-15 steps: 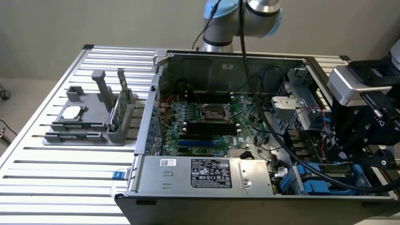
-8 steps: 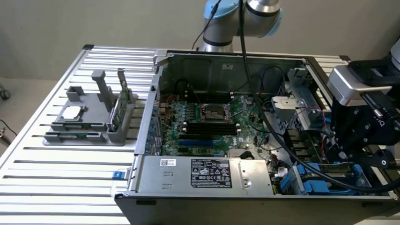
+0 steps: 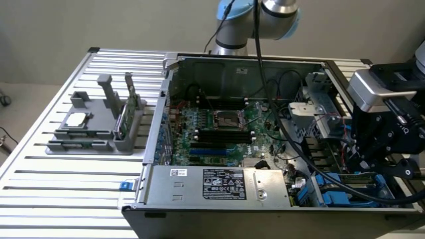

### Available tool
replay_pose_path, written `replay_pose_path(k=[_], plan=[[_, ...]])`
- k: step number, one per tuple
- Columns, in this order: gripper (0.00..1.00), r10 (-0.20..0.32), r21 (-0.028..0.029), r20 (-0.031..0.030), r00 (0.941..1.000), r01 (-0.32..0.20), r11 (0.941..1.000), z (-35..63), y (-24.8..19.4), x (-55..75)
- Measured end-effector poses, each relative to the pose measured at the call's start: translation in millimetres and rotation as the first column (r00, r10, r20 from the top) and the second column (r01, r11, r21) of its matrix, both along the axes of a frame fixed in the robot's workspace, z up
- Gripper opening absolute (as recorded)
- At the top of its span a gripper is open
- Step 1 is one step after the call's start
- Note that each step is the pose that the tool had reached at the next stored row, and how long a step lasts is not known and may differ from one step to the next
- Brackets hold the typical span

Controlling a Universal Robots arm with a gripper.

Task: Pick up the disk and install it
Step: 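Insert the first disk wire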

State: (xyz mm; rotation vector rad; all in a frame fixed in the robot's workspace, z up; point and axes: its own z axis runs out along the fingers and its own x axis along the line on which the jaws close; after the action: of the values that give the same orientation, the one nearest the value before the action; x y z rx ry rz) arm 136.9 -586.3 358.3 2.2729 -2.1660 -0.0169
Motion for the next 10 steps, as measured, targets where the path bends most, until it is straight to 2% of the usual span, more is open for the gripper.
replay_pose_path(k=[2, 5, 10], plan=[[0.11, -0.006, 0.0005, 0.0000, 1.0000, 0.006, 1.0000, 0.1, 0.0, 0.0], [0.11, -0.048, 0.0006, 0.0001, 0.9988, 0.048, 0.9988, 0.1, 0.0, 0.0], [0.11, -0.118, 0.0007, 0.0004, 0.9930, 0.118, 0.9930, 0.3, 0.0, 0.0]])
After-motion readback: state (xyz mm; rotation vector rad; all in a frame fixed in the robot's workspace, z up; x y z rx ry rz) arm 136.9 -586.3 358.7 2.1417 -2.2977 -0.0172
